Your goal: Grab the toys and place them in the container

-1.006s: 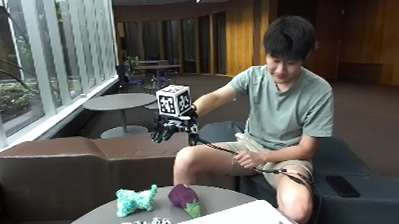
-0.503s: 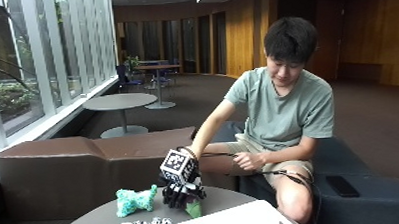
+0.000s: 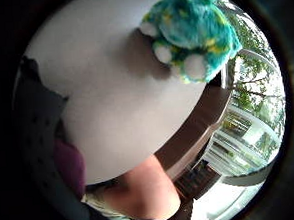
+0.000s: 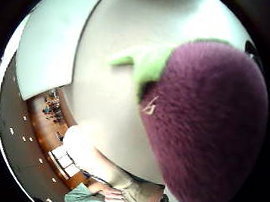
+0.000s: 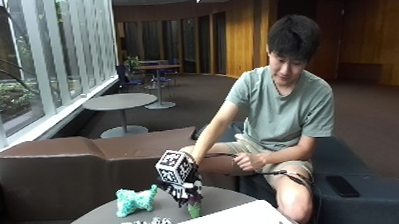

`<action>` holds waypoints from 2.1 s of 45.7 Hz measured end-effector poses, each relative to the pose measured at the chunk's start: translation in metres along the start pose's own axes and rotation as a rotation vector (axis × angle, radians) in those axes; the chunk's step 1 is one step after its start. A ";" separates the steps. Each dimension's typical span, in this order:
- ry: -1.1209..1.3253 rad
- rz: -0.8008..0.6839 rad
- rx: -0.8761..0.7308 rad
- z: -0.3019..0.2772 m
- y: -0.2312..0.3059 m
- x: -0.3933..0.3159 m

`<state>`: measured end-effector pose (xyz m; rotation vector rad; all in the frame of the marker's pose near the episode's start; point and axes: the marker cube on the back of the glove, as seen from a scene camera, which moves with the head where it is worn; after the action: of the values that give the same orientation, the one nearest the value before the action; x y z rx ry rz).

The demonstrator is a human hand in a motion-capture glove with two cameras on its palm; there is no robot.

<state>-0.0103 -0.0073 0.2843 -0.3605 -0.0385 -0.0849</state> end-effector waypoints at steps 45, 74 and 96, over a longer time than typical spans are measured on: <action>0.041 -0.224 0.466 -0.338 -0.004 -0.260; 0.118 -0.130 0.175 -0.281 -0.081 -0.327; 0.182 -0.007 0.294 -0.332 0.015 -0.179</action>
<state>-0.1793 -0.0978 -0.0411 -0.0582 0.1266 -0.1165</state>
